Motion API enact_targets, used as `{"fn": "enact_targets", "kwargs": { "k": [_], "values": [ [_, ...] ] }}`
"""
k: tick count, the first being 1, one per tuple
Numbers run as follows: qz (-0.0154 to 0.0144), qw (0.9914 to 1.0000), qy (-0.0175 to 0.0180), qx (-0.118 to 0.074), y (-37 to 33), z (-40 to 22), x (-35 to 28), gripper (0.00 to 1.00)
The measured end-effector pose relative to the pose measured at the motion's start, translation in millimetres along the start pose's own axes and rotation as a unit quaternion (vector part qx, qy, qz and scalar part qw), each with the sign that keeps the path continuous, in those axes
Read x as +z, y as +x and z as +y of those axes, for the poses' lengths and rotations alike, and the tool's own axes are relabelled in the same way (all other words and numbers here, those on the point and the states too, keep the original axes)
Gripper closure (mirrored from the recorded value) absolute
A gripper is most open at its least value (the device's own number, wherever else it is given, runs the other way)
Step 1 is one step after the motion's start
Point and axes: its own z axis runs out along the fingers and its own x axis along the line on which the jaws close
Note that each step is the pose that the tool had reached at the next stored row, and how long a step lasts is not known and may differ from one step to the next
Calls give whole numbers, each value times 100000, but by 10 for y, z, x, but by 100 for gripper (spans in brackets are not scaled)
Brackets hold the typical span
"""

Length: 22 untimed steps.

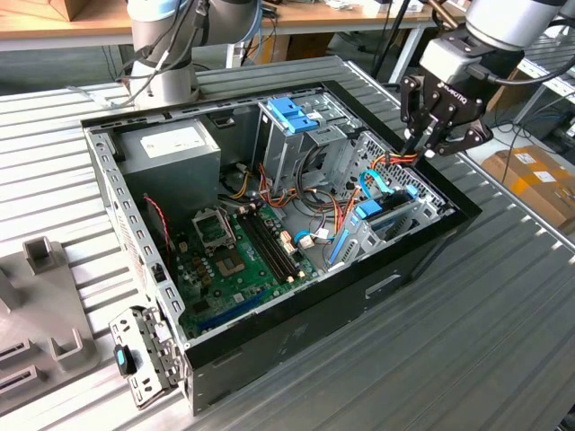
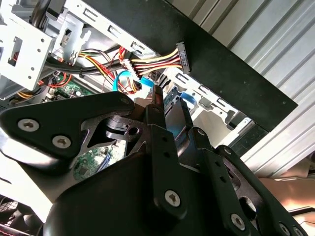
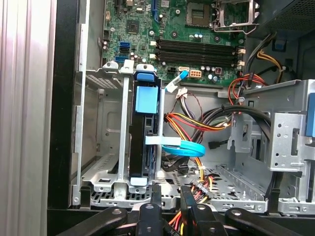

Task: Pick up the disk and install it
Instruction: 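Insert the second disk wire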

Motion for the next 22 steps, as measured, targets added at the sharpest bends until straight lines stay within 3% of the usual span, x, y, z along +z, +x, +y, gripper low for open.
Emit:
{"fn": "enact_targets", "kwargs": {
  "k": [15,20,22],
  "values": [
    [15,100000,-3,-7,2,-24,-9,70],
    [5,100000,-53,-87,8,-127,-7,70],
    [-2,100000,-171,-197,14,-232,-6,70]
  ]
}}
